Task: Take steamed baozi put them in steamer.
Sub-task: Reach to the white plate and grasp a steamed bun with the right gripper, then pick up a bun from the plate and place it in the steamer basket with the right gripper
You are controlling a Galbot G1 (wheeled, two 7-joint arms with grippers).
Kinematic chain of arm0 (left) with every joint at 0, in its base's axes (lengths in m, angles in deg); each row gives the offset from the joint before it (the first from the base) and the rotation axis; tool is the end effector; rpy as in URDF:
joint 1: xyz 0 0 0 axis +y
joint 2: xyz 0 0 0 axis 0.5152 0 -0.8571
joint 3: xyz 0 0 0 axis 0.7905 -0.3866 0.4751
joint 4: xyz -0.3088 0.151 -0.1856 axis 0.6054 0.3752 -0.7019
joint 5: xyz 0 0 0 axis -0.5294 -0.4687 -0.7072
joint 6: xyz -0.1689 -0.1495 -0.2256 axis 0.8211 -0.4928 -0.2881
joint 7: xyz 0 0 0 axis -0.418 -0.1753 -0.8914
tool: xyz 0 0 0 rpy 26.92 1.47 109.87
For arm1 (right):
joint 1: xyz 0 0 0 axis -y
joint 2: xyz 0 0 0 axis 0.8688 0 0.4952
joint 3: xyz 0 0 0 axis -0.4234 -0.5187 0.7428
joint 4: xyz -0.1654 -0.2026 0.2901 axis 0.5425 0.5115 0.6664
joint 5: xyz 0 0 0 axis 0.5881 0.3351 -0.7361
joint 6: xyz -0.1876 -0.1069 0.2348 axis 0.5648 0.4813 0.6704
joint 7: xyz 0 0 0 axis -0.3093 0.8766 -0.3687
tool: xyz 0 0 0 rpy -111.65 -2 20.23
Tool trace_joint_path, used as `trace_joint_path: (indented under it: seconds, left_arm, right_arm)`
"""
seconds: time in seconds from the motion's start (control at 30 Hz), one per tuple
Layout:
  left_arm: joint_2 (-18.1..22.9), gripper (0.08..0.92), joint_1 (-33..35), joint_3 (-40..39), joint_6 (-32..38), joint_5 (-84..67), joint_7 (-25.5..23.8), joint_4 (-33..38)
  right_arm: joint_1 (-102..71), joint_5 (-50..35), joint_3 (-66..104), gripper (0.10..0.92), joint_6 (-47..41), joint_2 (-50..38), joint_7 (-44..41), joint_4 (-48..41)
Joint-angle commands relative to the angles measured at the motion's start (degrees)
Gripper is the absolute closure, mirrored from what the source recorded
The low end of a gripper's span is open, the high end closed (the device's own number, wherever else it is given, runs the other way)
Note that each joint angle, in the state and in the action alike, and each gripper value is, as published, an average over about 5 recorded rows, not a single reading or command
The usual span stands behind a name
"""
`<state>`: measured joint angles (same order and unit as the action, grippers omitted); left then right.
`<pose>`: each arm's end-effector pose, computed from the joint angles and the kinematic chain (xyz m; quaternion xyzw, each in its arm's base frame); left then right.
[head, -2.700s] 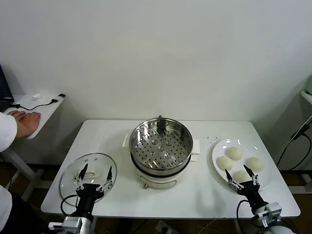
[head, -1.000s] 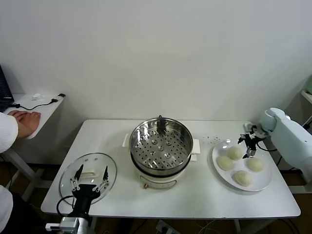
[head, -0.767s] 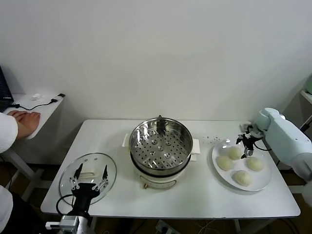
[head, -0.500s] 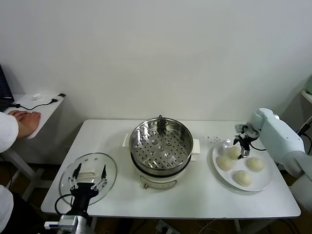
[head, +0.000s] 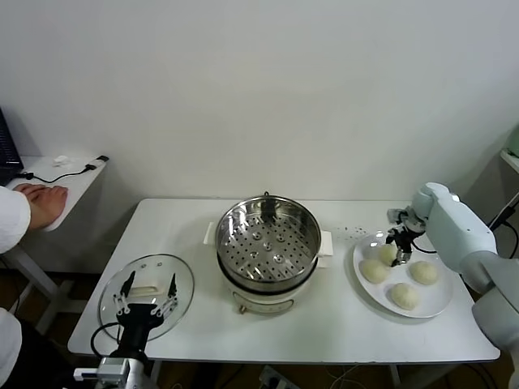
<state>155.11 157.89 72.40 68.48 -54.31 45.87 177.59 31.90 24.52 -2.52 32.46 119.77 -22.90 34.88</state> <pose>0.0831 0.0382 -0.3344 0.0218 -0.9950 -0.0876 0.0439 0.6000 -0.2523 -0.2525 0.4784 -0.5439 0.4984 0.4763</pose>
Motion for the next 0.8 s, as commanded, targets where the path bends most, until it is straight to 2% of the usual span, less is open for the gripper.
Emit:
trace_joint_path:
  seconds: [0.03, 0.2, 0.3, 0.53, 0.8]
  left_arm:
    - [0.0, 0.177, 0.2, 0.0, 0.1, 0.1, 0.0, 0.1]
    - [0.1, 0.177, 0.5, 0.1, 0.2, 0.0, 0.0, 0.2]
    - [0.0, 0.177, 0.8, 0.3, 0.3, 0.0, 0.0, 0.3]
    - [0.1, 0.177, 1.4, 0.3, 0.4, -0.2, 0.0, 0.7]
    - [0.1, 0.177, 2.7, -0.8, 0.9, 0.7, -0.1, 1.3]
  right_arm:
    - [0.1, 0.4, 1.0, 0.413, 0.1, 0.5, -0.4, -0.6]
    - [1.3, -1.1, -0.1, 0.438, 0.3, -0.2, -1.3, 1.0]
    - [3.8, -5.0, -4.2, 0.445, 0.8, -2.1, -2.7, 4.8]
    - [20.1, -20.5, -29.3, 0.44, 3.3, -7.0, -5.7, 21.1]
    - [36.8, -22.3, -43.9, 0.44, 12.9, -1.0, -5.3, 36.4]
